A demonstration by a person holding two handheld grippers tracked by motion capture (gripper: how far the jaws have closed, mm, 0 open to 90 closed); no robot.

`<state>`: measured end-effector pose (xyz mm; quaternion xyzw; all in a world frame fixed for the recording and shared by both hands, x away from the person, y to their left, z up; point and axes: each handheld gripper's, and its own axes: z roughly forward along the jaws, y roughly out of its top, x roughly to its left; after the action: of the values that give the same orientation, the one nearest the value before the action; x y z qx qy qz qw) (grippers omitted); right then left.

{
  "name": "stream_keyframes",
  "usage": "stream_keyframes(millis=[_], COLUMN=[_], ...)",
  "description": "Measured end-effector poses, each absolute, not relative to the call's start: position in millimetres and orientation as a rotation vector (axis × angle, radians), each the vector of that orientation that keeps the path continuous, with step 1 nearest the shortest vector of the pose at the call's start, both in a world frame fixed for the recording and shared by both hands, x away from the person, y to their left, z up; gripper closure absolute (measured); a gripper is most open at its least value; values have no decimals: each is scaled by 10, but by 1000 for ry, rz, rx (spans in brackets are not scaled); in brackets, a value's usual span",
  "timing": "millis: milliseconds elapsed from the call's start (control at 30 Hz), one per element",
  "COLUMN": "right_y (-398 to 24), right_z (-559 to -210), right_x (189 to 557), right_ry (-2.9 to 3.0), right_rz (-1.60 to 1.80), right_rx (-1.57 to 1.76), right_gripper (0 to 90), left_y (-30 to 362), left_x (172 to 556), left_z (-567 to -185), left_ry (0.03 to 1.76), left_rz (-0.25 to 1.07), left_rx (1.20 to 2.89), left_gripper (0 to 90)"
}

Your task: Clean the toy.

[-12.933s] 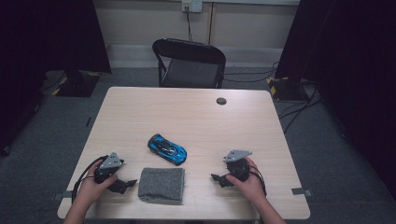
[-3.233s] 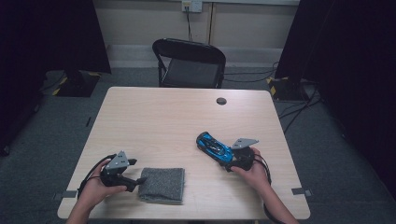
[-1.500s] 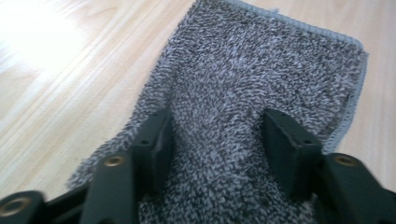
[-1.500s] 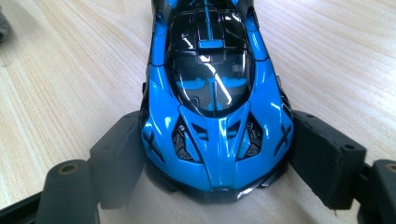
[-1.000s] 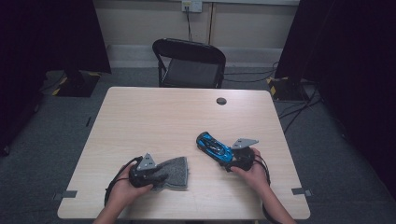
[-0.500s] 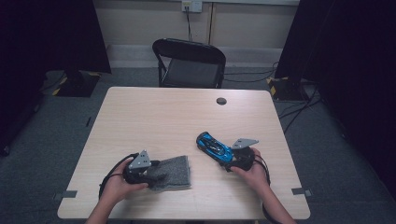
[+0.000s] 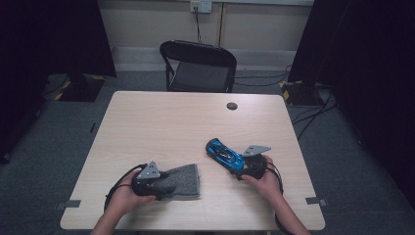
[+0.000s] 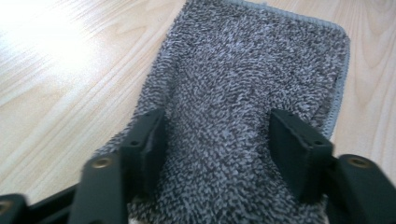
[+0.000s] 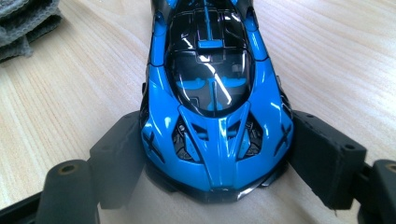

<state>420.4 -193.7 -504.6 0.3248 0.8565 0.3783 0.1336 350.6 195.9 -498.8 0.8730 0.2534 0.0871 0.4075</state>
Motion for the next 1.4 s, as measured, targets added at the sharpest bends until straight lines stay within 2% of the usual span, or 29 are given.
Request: stream_keyframes(millis=[167,600,767,1067,1400], right_y=[-1938,-1938,-1938,-1938,-1937], right_z=[-5046,-5047,-5046,-5046,-5047], right_x=[4206,4208,4208,4209,4208], right_ry=[2484,2485,2485,2485,2485], right_rz=[1097,1097,1097,1097,1097], right_rx=[941,939,939,940,939], right_gripper=[226,226,226,225,225], left_y=[1926,1886,1870,1830,1796], left_x=[3482,3445,3447,3434,3512], left_z=[-4954,-4932,-4920,-4861,-4635], left_ry=[639,705,770,788,865], left_rz=[194,167,144,144,105], left_rx=[2219,2207,2184,2173,2068], left_gripper=[560,707,728,738,737])
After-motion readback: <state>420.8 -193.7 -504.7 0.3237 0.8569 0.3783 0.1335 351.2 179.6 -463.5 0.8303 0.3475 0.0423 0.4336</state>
